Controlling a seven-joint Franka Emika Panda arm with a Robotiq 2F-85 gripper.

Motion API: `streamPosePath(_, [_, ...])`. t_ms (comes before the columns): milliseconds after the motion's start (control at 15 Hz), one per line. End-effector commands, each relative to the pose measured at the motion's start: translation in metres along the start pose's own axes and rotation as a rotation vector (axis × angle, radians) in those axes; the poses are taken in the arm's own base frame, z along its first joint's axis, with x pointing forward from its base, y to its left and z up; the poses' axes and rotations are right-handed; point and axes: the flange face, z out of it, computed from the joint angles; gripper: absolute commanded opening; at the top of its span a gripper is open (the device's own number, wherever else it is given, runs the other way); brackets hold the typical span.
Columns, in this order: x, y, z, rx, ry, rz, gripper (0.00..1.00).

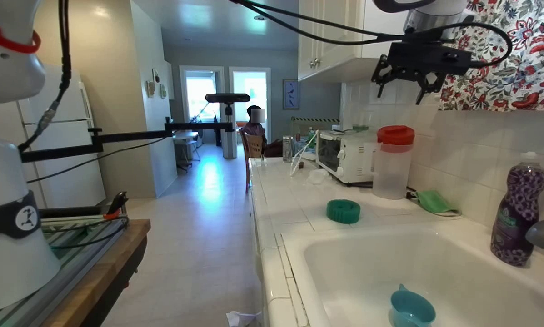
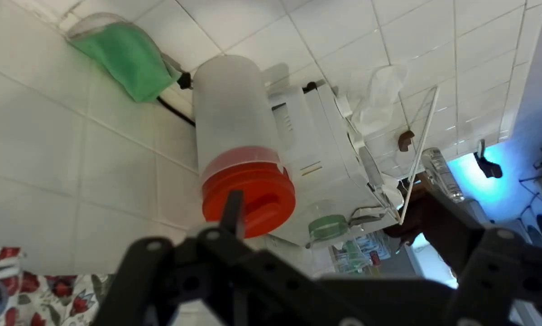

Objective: Remove the red lid from the clear jug.

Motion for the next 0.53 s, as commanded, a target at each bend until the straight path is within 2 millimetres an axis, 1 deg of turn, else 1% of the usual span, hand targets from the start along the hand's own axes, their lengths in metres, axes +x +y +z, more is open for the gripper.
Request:
streamPosePath(0, [0.014,0.003,0.012,0.006,0.107,0.03,1.0])
streamPosePath(200, [0.028,0.003,0.024,-0.001,0.18,0.065,1.0])
streamPosePath(467, [0.041,0.004,0.039,0.019,0.243,0.12,1.0])
